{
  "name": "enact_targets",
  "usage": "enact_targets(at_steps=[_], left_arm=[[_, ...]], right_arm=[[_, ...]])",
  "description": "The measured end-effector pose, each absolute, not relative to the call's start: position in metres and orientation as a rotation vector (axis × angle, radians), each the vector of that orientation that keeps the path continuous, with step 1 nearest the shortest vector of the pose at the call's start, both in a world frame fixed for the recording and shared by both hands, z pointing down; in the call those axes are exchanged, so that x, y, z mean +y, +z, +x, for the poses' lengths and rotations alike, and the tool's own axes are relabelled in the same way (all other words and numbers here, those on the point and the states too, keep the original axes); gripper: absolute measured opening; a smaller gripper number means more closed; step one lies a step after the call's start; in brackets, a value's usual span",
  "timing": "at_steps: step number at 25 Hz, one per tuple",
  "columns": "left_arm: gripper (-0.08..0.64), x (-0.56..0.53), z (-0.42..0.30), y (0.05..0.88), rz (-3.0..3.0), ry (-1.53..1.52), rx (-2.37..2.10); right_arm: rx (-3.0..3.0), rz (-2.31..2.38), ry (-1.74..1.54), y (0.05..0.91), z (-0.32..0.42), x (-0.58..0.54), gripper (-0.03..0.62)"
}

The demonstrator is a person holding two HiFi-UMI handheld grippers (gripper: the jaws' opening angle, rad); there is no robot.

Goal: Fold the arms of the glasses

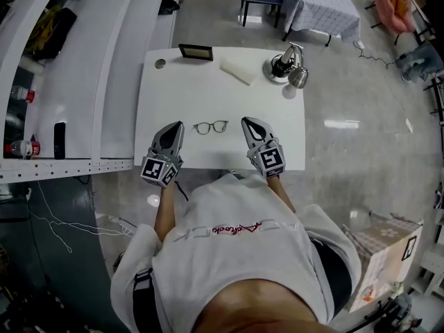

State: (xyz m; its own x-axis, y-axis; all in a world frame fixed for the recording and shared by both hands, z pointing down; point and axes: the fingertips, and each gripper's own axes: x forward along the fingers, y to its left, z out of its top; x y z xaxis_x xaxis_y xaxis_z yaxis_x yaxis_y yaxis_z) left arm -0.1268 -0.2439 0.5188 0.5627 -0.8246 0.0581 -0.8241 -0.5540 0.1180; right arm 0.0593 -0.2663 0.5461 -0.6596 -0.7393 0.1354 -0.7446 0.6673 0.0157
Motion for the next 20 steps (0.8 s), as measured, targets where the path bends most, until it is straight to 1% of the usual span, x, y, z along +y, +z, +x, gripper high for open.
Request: enact_targets(at_steps=[9, 20], left_arm=[[-0.008, -0.255, -0.151, 0.554, 2.562, 0.087, -1.435], [-0.008, -0.255, -0.162, 0.639, 2.449, 0.235, -1.261]], right_arm=[[-2.699, 1.194, 0.227, 0.587, 0.054, -0.291, 0.017], [-2.553, 1.17, 0.437, 0.669, 0.051, -0.27, 0.017]])
